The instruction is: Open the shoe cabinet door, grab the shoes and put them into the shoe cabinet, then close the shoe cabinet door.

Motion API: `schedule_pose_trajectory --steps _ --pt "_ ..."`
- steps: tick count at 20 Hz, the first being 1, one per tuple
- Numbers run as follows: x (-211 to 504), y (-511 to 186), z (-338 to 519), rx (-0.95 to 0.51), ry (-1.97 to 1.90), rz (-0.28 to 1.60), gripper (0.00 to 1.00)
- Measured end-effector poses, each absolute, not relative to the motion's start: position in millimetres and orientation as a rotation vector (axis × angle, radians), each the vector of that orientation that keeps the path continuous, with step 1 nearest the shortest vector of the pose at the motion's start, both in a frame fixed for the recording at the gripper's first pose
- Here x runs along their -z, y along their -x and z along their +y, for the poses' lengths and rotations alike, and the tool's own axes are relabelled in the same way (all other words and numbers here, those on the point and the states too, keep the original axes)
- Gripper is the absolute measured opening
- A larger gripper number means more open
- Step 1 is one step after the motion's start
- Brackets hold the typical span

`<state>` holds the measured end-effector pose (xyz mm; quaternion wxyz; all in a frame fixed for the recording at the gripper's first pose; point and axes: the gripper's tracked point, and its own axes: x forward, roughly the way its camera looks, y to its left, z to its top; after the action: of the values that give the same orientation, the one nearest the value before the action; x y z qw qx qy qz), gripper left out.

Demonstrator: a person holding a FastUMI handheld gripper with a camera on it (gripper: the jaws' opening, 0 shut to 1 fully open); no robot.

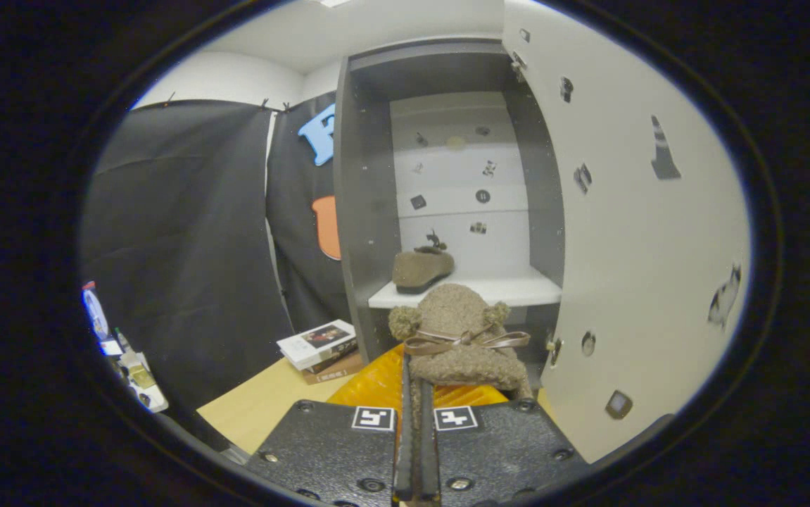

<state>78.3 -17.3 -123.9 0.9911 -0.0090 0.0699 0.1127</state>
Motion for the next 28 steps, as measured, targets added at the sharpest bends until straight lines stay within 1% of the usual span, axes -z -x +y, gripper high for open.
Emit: schedule_pose_trajectory --steps 5,8,10,14,16,23,27,28 --pt "53 -122 -37 -0.147 0.062 0.062 0.08" --pt "28 -150 -39 -0.103 0.125 0.042 0.08" --pt "16 -170 -32 -0.098 0.175 0.009 0.08" --pt "14 -212 -18 -0.09 0.286 -0.011 0.08" --pt "17 -241 -20 -0.06 0.287 -0.009 0.08" --pt "52 -358 -48 -0.002 0.171 0.122 0.09" --pt "79 -406 -57 0.028 0.129 0.229 0.09" --pt "83 -414 -53 0.013 0.133 0.245 0.09"
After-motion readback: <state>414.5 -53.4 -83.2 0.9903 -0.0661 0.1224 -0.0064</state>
